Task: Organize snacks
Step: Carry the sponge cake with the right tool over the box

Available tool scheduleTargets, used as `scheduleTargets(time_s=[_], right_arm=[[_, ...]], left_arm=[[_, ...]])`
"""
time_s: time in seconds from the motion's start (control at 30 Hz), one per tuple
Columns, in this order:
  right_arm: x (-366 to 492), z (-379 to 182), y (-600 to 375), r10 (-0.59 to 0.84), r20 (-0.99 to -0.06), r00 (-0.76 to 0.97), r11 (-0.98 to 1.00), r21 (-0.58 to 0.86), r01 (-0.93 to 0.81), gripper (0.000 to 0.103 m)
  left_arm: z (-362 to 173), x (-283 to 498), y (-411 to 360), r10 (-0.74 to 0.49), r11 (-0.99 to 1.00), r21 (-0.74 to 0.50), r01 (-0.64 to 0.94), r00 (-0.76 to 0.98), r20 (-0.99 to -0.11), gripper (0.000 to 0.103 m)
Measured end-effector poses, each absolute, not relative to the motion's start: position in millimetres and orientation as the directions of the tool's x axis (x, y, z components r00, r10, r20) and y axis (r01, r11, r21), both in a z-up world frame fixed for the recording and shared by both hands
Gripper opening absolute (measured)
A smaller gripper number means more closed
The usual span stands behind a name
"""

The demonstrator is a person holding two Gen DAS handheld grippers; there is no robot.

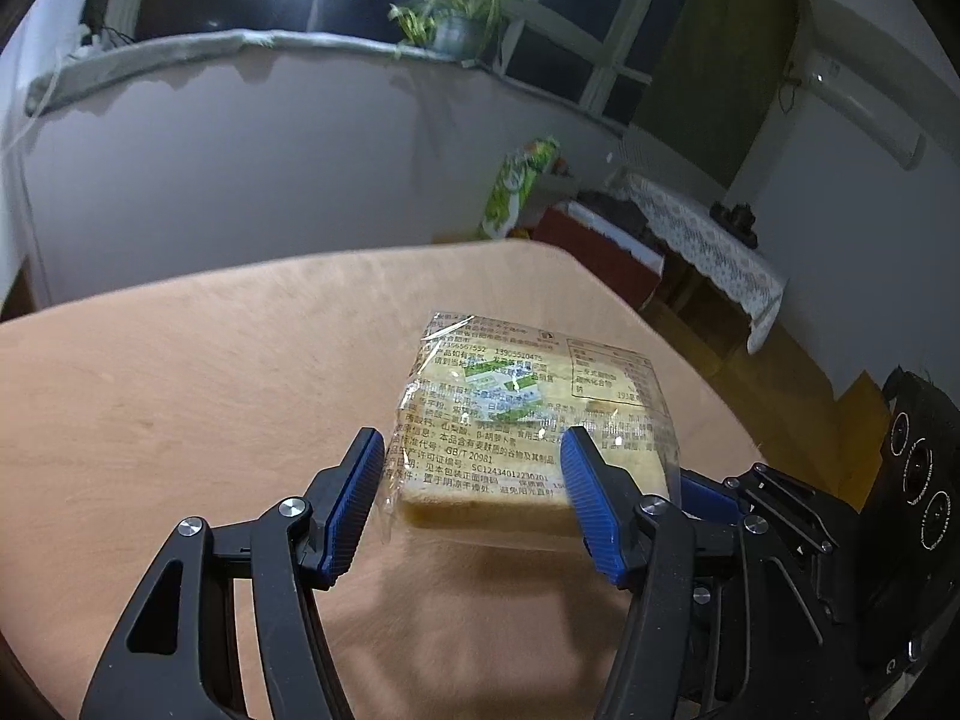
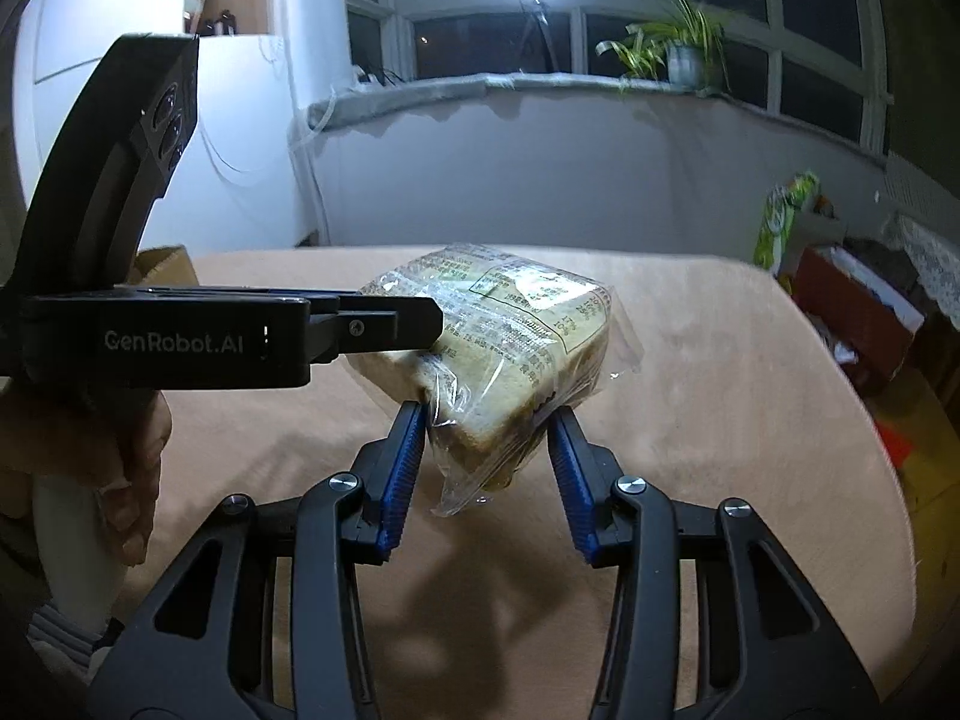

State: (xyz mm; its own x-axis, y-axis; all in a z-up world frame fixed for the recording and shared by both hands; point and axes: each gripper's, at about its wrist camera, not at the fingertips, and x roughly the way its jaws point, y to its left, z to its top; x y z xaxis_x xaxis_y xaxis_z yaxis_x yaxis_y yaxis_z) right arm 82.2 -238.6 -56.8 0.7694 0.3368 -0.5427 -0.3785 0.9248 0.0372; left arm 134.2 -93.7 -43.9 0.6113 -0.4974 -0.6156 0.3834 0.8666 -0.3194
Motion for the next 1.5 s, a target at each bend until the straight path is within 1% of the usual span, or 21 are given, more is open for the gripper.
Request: scheduleTargets(time_s=[0.2,0.3,0.43,0.67,0.83,1.13,1.33,1.5], right_arm=[[62.4,-18.7,-202.5,0.383,-0.466,0.798,0.898,-0.015,-0.440,0.045],[52.6,-5.8,-181.1,0.409,-0.444,0.798,0.879,-0.045,-0.475,0.045],[42.8,5.8,-147.2,0.441,-0.431,0.788,0.851,-0.079,-0.519,0.045],[32.1,9.3,-75.9,0.505,-0.449,0.738,0.781,-0.127,-0.612,0.045],[24.7,6.2,-21.2,0.557,-0.466,0.687,0.716,-0.150,-0.682,0.045],[17.9,0.6,47.7,0.634,-0.485,0.603,0.613,-0.159,-0.774,0.045],[20.5,-2.2,81.7,0.672,-0.487,0.558,0.561,-0.157,-0.813,0.045],[31.2,-4.1,103.9,0.688,-0.488,0.538,0.534,-0.161,-0.830,0.045]], left_arm=[[-6.1,107.6,-65.6,-0.455,0.891,-0.284,0.355,0.702,-0.548,0.061],[6.3,94.4,-45.8,-0.436,0.899,-0.278,0.337,0.736,-0.518,0.061],[16.2,76.2,-14.6,-0.397,0.915,-0.273,0.297,0.779,-0.484,0.061],[16.8,47.8,42.4,-0.296,0.945,-0.265,0.190,0.843,-0.450,0.061],[9.8,27.7,90.5,-0.230,0.950,-0.294,0.102,0.868,-0.441,0.061],[4.1,-2.7,152.6,-0.098,0.955,-0.293,-0.040,0.892,-0.441,0.061],[6.7,-16.8,181.2,-0.017,0.957,-0.268,-0.115,0.895,-0.445,0.060],[10.8,-12.0,198.4,0.031,0.959,-0.237,-0.154,0.891,-0.453,0.060]])
